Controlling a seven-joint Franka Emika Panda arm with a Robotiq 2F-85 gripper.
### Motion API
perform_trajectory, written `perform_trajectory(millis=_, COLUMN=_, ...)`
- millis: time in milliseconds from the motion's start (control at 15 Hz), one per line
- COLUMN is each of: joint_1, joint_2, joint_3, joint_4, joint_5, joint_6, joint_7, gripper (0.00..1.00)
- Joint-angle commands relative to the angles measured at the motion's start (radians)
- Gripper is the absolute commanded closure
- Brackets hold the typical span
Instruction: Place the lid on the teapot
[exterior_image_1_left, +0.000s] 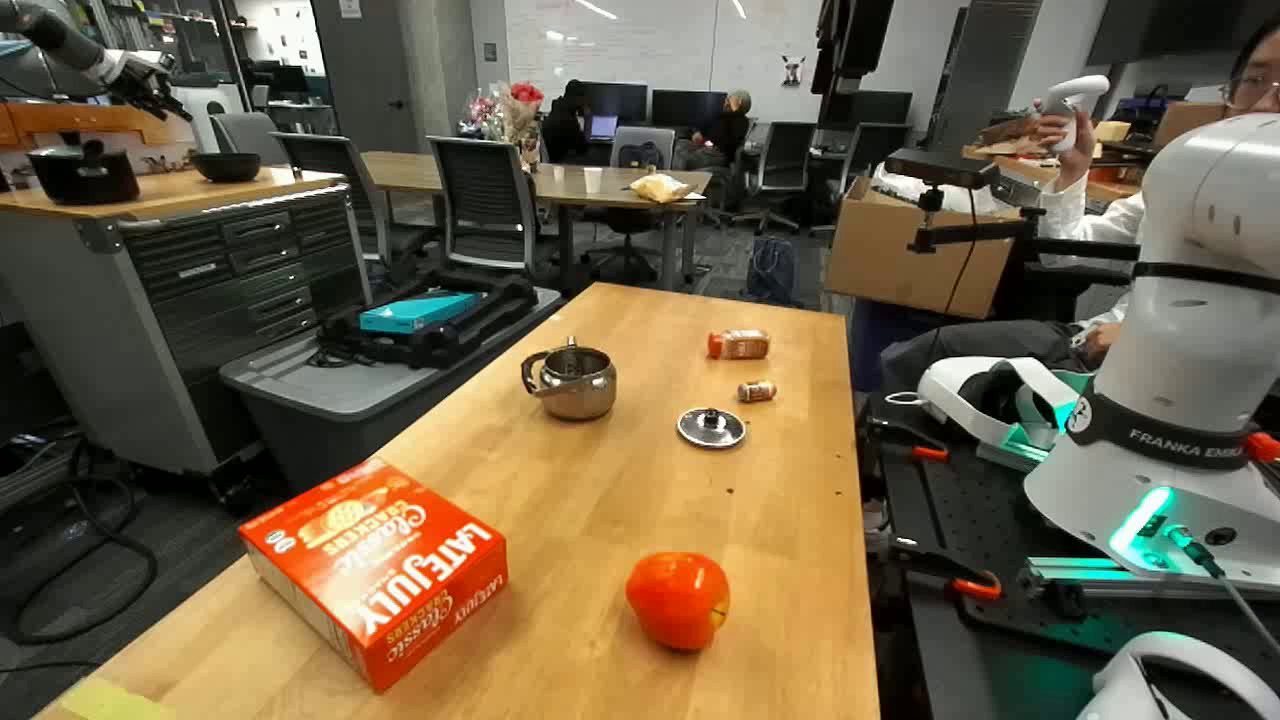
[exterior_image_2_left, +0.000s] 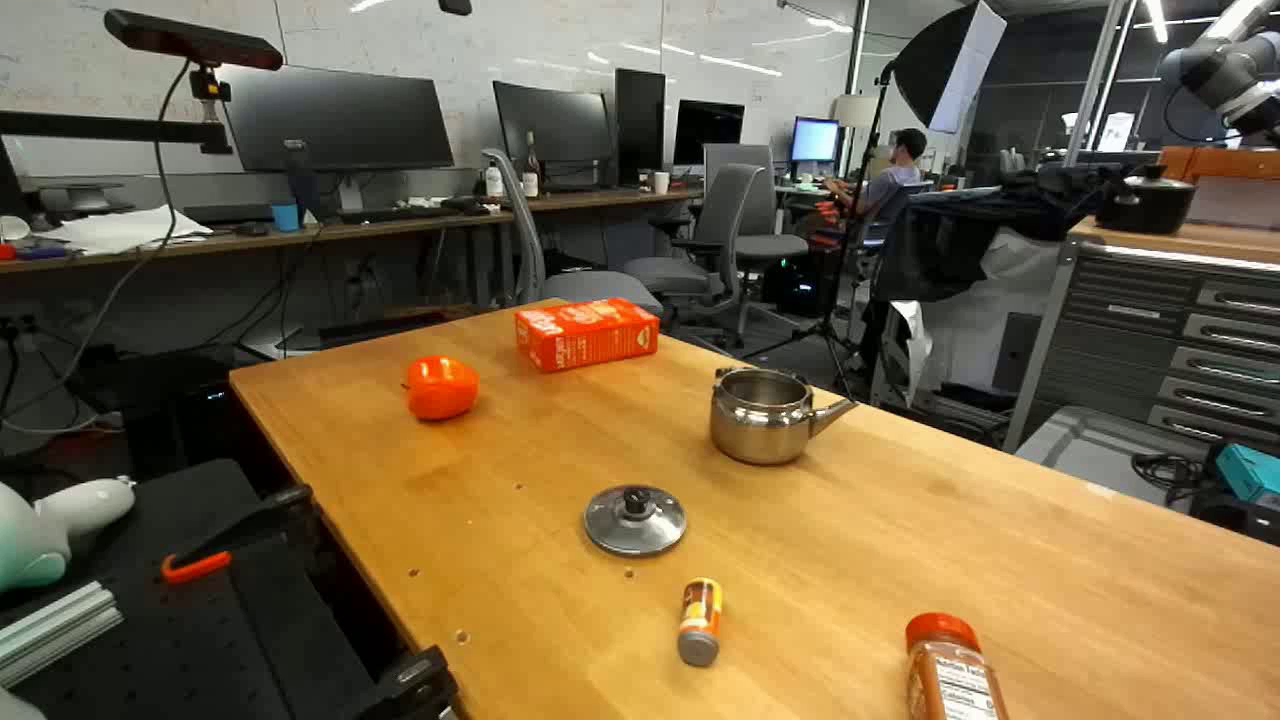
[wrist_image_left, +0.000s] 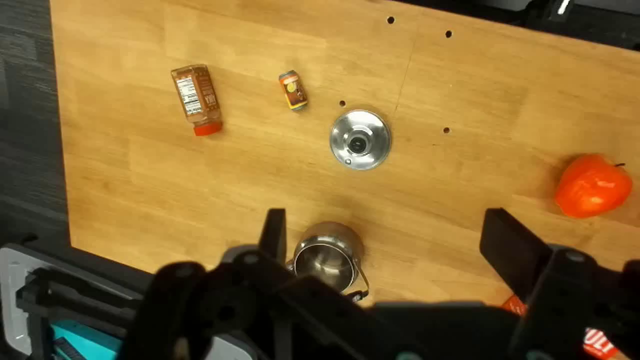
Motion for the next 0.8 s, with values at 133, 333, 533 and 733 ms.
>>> perform_trajectory(millis=133, joint_1=0.020, joint_2=0.000, joint_3=-0.015, joint_4=0.015, joint_5=-0.010, joint_6=-0.005, joint_7=0.010, gripper=0.00)
perform_trajectory(millis=333, joint_1=0.020, joint_2=-0.001, joint_3=-0.015, joint_4=0.016, joint_5=-0.010, joint_6=-0.005, joint_7=0.010, gripper=0.00)
perform_trajectory(millis=533, joint_1=0.020, joint_2=-0.001, joint_3=-0.015, joint_4=0.016, joint_5=-0.010, joint_6=-0.005, joint_7=0.010, gripper=0.00)
perform_trajectory(millis=733, joint_1=0.020, joint_2=-0.001, joint_3=-0.015, joint_4=0.016, joint_5=-0.010, joint_6=-0.005, joint_7=0.010, gripper=0.00)
